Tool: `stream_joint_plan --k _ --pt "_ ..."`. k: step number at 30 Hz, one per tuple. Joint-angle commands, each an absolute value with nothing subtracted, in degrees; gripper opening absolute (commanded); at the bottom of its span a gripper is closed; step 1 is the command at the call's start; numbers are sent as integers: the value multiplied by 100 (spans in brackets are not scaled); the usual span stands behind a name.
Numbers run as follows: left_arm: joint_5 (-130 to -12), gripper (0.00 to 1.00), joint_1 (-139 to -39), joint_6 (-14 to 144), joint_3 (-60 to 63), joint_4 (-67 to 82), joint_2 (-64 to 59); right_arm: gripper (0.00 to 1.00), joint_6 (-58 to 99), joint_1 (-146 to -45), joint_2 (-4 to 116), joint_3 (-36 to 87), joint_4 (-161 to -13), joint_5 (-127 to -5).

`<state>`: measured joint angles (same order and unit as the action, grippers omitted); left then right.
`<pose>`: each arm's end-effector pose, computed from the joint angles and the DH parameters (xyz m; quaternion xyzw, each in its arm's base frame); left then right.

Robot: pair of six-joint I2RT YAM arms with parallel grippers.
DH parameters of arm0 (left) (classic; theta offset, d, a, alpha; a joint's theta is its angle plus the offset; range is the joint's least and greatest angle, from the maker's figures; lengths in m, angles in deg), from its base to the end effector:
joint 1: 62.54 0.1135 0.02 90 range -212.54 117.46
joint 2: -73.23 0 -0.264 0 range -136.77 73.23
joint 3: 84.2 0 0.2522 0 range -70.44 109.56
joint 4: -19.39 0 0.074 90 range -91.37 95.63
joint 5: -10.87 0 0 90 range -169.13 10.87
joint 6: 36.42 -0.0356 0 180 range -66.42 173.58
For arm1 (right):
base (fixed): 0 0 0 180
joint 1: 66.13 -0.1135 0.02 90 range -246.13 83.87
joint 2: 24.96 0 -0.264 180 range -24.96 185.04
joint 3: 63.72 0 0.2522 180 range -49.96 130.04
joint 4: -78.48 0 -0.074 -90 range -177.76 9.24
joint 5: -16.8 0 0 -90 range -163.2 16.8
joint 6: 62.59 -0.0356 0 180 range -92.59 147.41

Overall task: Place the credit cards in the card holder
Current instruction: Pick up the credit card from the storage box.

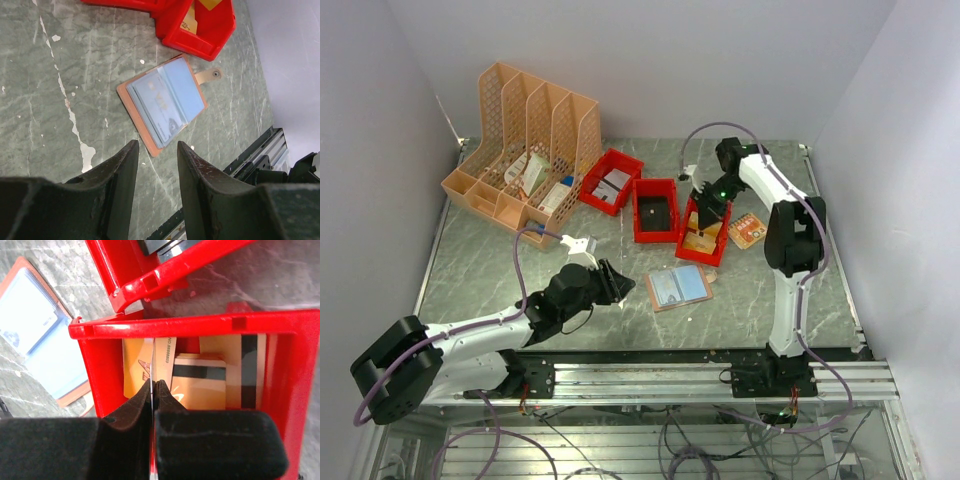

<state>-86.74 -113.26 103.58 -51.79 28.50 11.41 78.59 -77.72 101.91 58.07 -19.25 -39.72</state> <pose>0.1414 -0.1654 0.1844 -0.0328 0.8191 -0.4043 0.4057 0.4216 0.1065 0.1988 -0.5043 0.8138 0.2634 0.1184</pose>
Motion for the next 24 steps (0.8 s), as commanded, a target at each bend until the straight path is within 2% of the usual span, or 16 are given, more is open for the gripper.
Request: stream_joint_plan --k 1,9,17,21,24 --pt "-8711 48 -11313 10368 -5235 3003 1222 0 7531 -7643 9821 5944 -1901 -3736" --pt "-8720 48 -11316 10377 -5225 3041 1188 0 5876 -7185 9389 5290 -2783 -2678" --pt "-8715 48 -11312 10372 -5185 3035 1160 0 2758 -6585 8266 3486 -5531 -1932" --pt "-8730 48 -11313 10408 -5244 3069 1181 0 1360 -6449 7576 2586 -6805 -2463" --pt "-8738 48 -11309 10438 -5284 3117 1188 0 414 -6388 7232 1880 -7778 -2200"
